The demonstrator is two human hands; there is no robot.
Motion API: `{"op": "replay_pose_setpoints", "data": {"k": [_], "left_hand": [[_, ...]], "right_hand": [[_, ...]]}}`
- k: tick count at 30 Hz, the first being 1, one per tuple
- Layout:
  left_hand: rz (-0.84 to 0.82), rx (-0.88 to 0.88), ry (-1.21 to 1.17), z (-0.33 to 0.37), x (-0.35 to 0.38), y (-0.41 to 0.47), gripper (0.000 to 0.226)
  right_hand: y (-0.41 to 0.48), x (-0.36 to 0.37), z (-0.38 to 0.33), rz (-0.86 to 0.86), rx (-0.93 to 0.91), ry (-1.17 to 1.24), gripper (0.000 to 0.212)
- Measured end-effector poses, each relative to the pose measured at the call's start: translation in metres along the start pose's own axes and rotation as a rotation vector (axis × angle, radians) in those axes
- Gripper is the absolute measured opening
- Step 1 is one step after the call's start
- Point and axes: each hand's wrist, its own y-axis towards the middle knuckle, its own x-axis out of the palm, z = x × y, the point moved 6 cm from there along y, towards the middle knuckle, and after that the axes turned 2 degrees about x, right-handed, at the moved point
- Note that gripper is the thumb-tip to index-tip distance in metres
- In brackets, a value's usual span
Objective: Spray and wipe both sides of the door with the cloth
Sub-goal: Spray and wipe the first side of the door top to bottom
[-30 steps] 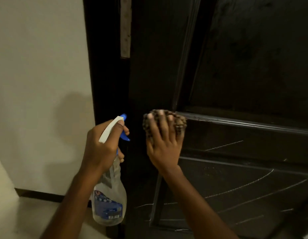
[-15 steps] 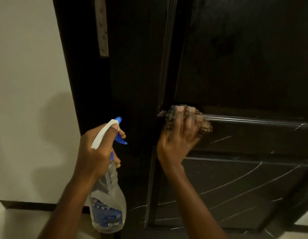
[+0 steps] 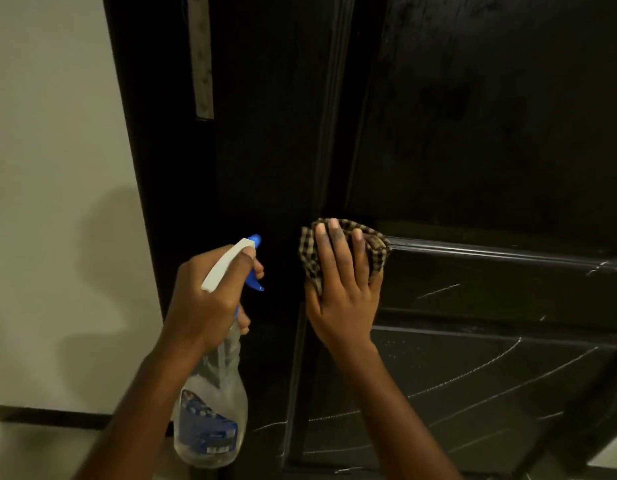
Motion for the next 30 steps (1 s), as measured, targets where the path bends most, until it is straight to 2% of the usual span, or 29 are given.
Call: {"op": "replay_pose_setpoints", "data": {"k": [2,4,6,8,10,11,12,14,16,18,20,23,25,26,27,30], "left_hand": [[-0.018,0.021,-0.012,0.003,0.007,0.002,0.037],[-0.032,0.024,-0.031,0.004,0.011,0.003,0.034],[-0.033,0.022,-0.053,0.006,0.011,0.005,0.037],[-0.046,0.019,-0.065,0.007,0.013,0.005,0.040],[-0.057,0.017,-0.066,0.007,0.017,0.005,0.041],[-0.057,0.018,-0.061,0.007,0.019,0.004,0.041],[-0.055,0.022,-0.056,0.007,0.021,0.004,0.039],[-0.054,0.028,-0.048,0.007,0.025,0.004,0.035],[-0.062,0.033,-0.043,0.010,0.032,0.005,0.036],[-0.078,0.038,-0.045,0.014,0.040,0.005,0.038],[-0.100,0.043,-0.054,0.018,0.050,0.005,0.036],[-0.123,0.046,-0.068,0.023,0.062,0.006,0.035],[-0.141,0.039,-0.088,0.025,0.069,0.006,0.039],[-0.148,0.032,-0.099,0.026,0.072,0.006,0.040],[-0.154,0.026,-0.106,0.026,0.076,0.006,0.040],[-0.174,0.021,-0.127,0.028,0.086,0.007,0.042]], "right_hand": [[-0.004,-0.004,0.017,-0.038,-0.083,-0.027,0.066],[-0.001,-0.014,0.042,-0.010,-0.074,-0.041,0.071],[0.002,-0.027,0.075,0.102,0.082,-0.032,0.072],[0.001,-0.033,0.094,0.217,0.330,0.024,0.071],[-0.001,-0.027,0.082,0.244,0.522,0.063,0.075],[-0.001,-0.020,0.068,0.208,0.528,0.065,0.075],[-0.002,-0.012,0.051,0.149,0.448,0.054,0.074],[-0.009,-0.001,0.027,0.020,0.133,-0.013,0.070],[-0.016,-0.001,0.036,-0.032,-0.117,-0.099,0.070],[-0.021,-0.008,0.065,-0.013,-0.180,-0.149,0.074],[-0.027,-0.023,0.106,0.060,-0.043,-0.134,0.077],[-0.030,-0.041,0.156,0.279,0.414,-0.013,0.074],[-0.031,-0.038,0.149,0.386,0.657,0.066,0.074],[-0.030,-0.032,0.134,0.370,0.665,0.085,0.076],[-0.031,-0.025,0.115,0.298,0.572,0.078,0.080],[-0.059,-0.007,0.085,0.038,-0.015,-0.096,0.083]]}}
